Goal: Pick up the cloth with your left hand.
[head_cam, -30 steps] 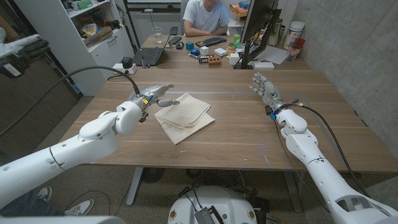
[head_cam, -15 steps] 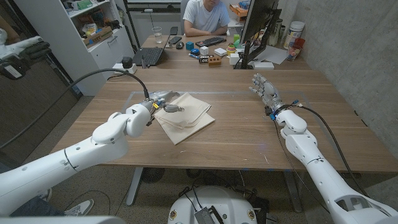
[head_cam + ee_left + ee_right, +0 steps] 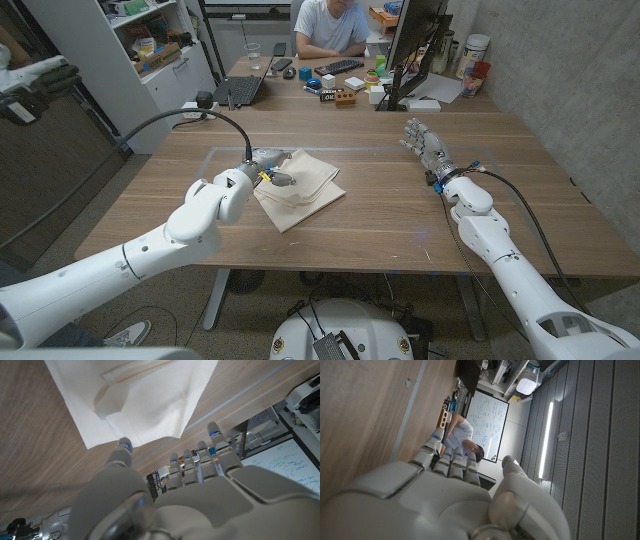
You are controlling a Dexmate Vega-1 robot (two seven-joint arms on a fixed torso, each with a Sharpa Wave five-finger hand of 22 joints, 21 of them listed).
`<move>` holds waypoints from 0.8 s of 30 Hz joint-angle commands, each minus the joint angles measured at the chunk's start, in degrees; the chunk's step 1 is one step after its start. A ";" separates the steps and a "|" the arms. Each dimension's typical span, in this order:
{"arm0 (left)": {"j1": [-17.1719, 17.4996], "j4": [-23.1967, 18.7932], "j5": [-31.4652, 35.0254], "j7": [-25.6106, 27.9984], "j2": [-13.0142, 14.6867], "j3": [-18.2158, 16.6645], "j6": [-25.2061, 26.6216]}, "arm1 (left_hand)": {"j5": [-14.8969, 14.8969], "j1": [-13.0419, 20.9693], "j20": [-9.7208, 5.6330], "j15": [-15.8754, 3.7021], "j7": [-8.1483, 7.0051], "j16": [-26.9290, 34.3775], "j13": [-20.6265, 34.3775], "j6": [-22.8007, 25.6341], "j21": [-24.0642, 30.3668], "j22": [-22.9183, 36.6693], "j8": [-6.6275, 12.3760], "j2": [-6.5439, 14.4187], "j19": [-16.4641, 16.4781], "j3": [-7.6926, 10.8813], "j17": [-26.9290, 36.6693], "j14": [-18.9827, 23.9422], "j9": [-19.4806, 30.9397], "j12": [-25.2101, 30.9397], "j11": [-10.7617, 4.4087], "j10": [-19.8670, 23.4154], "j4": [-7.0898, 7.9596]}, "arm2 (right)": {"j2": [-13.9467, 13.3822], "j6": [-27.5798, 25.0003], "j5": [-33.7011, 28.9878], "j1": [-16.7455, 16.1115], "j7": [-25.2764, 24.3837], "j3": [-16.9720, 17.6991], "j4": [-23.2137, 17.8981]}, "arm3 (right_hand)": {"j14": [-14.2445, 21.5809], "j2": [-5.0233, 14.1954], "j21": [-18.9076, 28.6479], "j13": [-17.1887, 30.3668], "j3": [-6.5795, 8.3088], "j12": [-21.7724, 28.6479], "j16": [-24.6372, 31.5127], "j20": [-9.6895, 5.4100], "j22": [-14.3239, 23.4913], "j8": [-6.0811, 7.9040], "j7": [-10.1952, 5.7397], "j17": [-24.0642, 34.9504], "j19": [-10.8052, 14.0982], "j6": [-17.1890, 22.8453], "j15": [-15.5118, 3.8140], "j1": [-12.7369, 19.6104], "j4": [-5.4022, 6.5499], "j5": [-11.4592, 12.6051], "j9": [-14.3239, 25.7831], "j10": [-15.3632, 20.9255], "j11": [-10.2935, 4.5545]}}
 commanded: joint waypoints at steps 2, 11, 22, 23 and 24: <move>1.77 0.58 5.16 -3.25 -3.46 -1.12 -1.98 | -0.16 0.34 0.01 0.23 0.06 0.01 0.21 -0.03 -0.25 0.00 -0.12 -0.26 0.36 -0.06 0.27 0.21 0.30 0.39 0.18 0.23 0.10 | 0.04 -0.32 -0.26 0.63 0.45 -0.47 0.19 | 0.34 0.13 0.03 0.18 0.17 -0.01 0.13 0.62 0.21 0.05 -0.19 0.03 0.12 0.07 0.22 -0.38 -0.35 0.19 0.12 0.36 -0.03; 2.99 2.01 3.67 -1.51 -5.71 -1.95 -4.71 | -0.16 0.49 0.01 0.25 0.28 -0.09 0.27 -0.18 -0.52 -0.07 -0.37 -0.11 0.28 -0.15 0.30 0.10 0.31 0.32 0.23 0.07 0.21 | -0.01 -0.28 -0.38 0.68 0.46 -0.59 -0.03 | 0.35 0.11 0.02 0.18 0.17 -0.03 0.12 0.63 0.21 0.03 -0.25 0.00 0.09 0.05 0.23 -0.41 -0.41 0.20 0.12 0.33 -0.13; 2.55 3.66 4.97 -2.18 -8.61 0.09 -6.14 | -0.18 0.48 0.02 0.30 0.38 -0.14 0.32 -0.35 -0.81 -0.12 -0.63 -0.05 0.18 -0.34 0.33 0.10 0.32 0.32 0.29 0.11 0.37 | 0.22 0.31 -0.14 0.76 0.63 -0.49 0.56 | 0.37 0.09 0.02 0.18 0.14 0.00 0.12 0.63 0.21 0.02 -0.22 -0.02 0.04 0.06 0.15 -0.49 -0.46 0.20 0.13 0.44 -0.05; 2.41 3.73 5.43 -2.61 -8.80 0.33 -6.04 | -0.18 0.48 0.02 0.31 0.40 -0.14 0.33 -0.35 -0.83 -0.13 -0.64 -0.05 0.17 -0.35 0.33 0.11 0.32 0.33 0.23 0.12 0.38 | 0.16 0.40 -0.18 0.81 0.79 -0.53 0.69 | 0.41 0.09 0.01 0.18 0.14 0.01 0.13 0.63 0.21 0.02 -0.22 -0.02 0.03 0.04 0.19 -0.51 -0.47 0.20 0.13 0.48 -0.10; 2.41 3.85 5.72 -2.60 -8.87 0.46 -6.20 | -0.18 0.48 0.02 0.32 0.40 -0.13 0.33 -0.36 -0.86 -0.13 -0.67 -0.04 0.16 -0.37 0.33 0.14 0.33 0.31 0.21 0.09 0.39 | 0.20 0.40 -0.17 0.82 0.74 -0.52 0.76 | 0.41 0.08 0.02 0.18 0.14 0.00 0.13 0.64 0.21 0.02 -0.22 -0.03 0.04 0.05 0.20 -0.50 -0.48 0.20 0.13 0.46 -0.08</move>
